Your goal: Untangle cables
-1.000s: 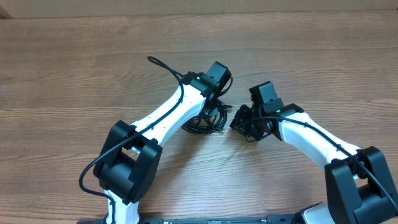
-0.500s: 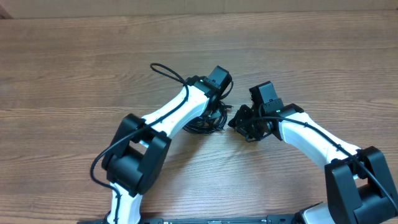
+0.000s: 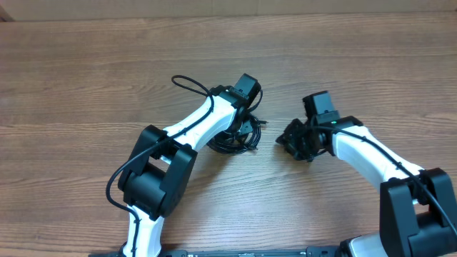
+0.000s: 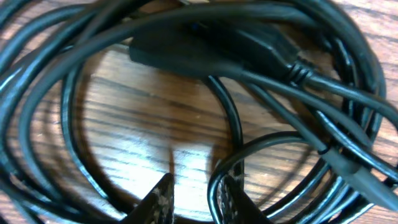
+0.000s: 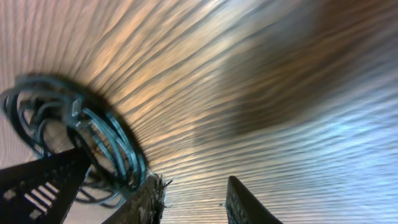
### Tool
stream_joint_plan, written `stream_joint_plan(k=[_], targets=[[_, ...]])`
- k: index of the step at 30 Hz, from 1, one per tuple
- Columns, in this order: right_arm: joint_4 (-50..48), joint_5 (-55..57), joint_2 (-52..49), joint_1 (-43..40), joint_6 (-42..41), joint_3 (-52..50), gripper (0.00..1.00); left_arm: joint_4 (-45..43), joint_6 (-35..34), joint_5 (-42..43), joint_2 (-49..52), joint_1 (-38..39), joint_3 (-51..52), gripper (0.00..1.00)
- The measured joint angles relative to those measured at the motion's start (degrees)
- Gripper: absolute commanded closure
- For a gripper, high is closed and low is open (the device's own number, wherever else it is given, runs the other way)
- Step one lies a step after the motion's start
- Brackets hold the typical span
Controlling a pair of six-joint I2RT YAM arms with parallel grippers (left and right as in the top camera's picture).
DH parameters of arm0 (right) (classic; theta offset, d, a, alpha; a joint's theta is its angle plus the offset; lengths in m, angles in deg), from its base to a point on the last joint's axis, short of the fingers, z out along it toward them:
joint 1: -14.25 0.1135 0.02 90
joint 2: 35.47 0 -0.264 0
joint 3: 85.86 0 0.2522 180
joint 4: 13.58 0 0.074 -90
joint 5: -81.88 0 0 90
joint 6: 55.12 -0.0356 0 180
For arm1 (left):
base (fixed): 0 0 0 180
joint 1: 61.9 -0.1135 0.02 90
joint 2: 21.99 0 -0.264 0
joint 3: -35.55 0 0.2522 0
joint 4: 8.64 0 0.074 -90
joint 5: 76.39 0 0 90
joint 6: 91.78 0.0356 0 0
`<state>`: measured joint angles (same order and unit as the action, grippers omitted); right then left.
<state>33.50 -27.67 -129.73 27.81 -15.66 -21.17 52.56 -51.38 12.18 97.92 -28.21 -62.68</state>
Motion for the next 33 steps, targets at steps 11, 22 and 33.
stream_joint_plan(k=[11, 22, 33], targets=[[1.0, 0.3, 0.0, -1.9, 1.1, 0.0, 0.67, -4.6, 0.0, 1.2, -0.3, 0.0, 2.3, 0.96], [0.7, -1.9, 0.0, -1.9, 12.1, 0.0, 0.51, 7.2, 3.1, 2.2, -0.5, 0.0, -1.3, 0.96], [-0.4, -15.2, 0.0, -1.9, 30.5, 0.0, 0.24, 21.9, 13.5, 0.8, -2.0, 0.0, -15.5, 0.96]])
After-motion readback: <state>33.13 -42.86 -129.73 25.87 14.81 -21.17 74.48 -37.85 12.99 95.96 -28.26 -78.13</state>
